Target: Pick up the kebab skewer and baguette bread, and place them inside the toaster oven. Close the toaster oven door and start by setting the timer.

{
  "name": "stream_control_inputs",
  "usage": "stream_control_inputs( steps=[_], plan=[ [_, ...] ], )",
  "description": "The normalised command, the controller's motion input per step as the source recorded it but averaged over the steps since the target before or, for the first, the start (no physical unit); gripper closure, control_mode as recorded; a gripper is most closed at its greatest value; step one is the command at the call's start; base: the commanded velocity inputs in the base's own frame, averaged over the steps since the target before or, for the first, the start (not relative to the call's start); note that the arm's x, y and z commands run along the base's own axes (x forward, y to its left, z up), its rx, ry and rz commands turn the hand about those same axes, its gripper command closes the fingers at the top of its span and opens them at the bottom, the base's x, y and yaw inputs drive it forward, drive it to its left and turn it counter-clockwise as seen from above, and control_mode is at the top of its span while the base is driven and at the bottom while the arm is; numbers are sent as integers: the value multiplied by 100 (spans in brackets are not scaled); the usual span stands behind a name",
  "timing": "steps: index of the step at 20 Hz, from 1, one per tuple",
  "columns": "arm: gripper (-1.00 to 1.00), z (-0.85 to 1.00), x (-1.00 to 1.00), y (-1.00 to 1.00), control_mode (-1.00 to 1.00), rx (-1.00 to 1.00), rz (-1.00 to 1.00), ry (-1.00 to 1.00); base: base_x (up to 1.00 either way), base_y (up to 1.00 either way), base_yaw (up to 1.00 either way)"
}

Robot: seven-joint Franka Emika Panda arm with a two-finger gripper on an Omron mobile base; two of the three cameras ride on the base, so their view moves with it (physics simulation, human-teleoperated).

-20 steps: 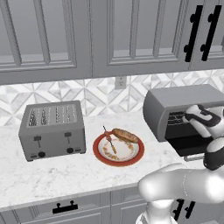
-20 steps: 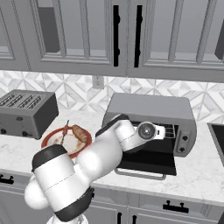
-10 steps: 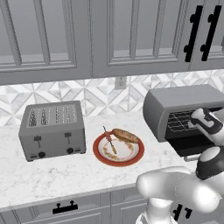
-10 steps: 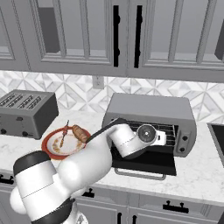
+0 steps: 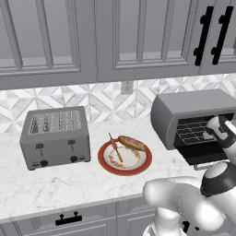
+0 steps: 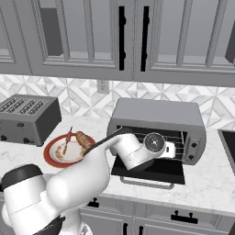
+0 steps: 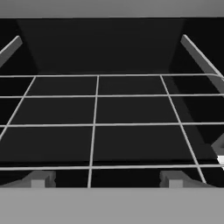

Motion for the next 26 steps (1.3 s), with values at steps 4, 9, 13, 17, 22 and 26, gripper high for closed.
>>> stream_control_inputs(
  steps=[4,9,13,17,22,26],
  plan=[
    [-100,-91,-62,0,-100,0,0,5,0,0,0],
    [-100,-71,-66,0,-100,0,0,6,0,0,0],
    [-100,-29,-44,0,-100,0,0,9,0,0,0],
    [-100,49,-2,1,-100,0,0,1,0,0,0],
    [-100,90,-9,28,-100,0,1,7,0,0,0],
    [-100,36,-24,99,-100,-6,18,9,0,0,0]
  ],
)
